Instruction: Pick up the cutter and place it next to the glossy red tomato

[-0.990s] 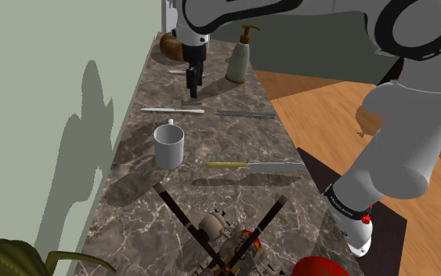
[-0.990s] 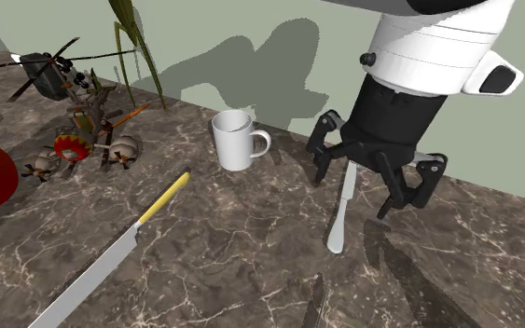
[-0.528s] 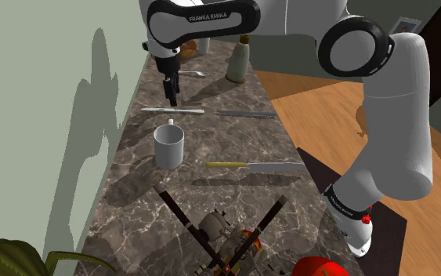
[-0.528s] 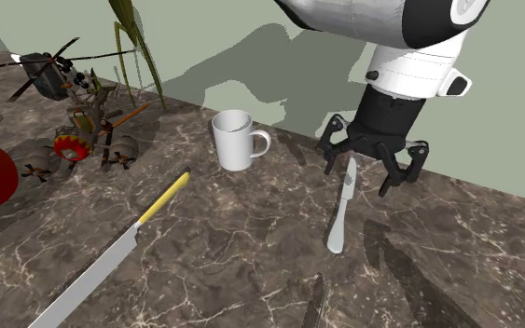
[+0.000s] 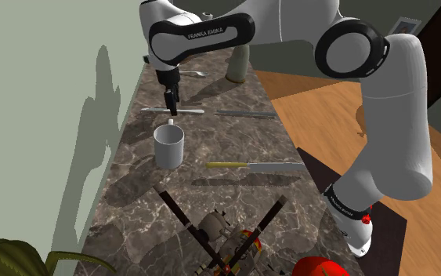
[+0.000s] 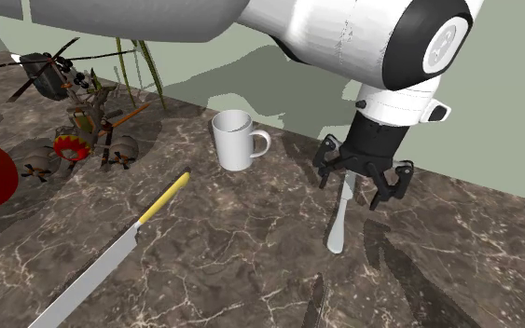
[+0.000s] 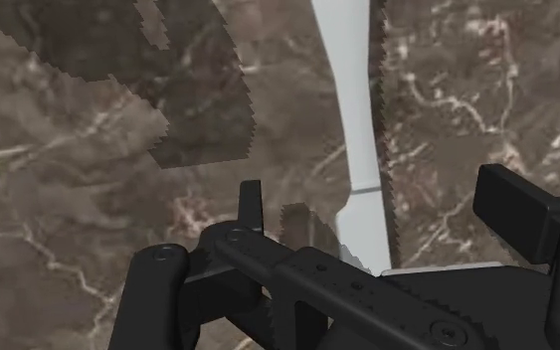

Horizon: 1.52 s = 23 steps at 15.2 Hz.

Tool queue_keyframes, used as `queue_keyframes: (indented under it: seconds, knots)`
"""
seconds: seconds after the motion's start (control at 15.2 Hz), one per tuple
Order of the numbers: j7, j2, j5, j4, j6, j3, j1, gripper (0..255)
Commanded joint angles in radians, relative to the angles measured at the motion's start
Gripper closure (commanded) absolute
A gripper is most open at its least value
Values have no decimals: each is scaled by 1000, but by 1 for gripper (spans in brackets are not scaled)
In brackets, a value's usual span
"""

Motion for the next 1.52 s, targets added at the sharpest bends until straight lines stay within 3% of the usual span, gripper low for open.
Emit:
queue_keyframes:
  seconds: [0.0, 0.4, 0.46, 1.06, 1.45]
  knots:
    - [0, 0, 0, -8, 9, 0, -1, 0]
    - [0, 1, 0, -7, 8, 0, -1, 0]
    - [0, 1, 0, -7, 8, 0, -1, 255]
    - [0, 0, -1, -7, 9, 0, -2, 255]
    - [-7, -21, 4, 38, -58, 2, 0, 255]
